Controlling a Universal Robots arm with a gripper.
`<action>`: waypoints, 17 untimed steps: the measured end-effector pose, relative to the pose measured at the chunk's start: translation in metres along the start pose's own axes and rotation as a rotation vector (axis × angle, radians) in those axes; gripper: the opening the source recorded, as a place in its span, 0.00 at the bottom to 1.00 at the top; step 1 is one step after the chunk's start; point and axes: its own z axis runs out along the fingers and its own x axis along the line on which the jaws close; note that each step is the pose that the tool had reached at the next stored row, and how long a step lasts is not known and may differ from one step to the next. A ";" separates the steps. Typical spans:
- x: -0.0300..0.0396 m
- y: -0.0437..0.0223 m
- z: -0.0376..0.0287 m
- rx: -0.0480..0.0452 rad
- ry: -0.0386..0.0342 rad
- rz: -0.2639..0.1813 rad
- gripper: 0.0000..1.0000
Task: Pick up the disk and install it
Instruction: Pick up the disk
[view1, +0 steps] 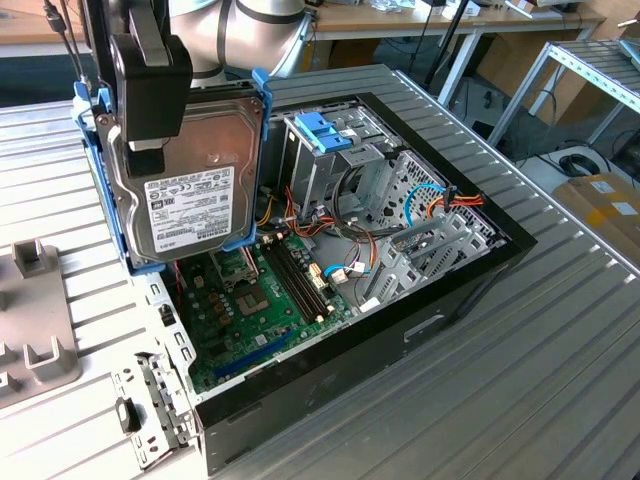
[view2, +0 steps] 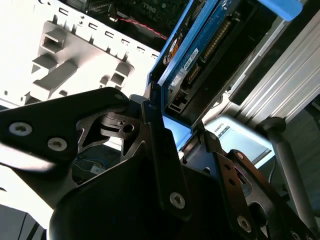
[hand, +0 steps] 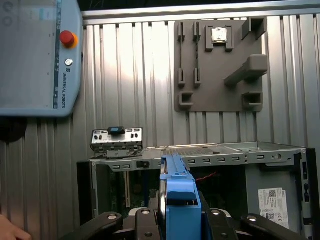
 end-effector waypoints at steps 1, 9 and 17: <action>0.0002 -0.0004 0.0000 0.0000 0.0000 0.000 0.37; 0.0026 -0.0023 0.0000 0.0000 0.0000 0.000 0.37; 0.0084 -0.0027 0.0000 0.0000 0.0001 0.000 0.37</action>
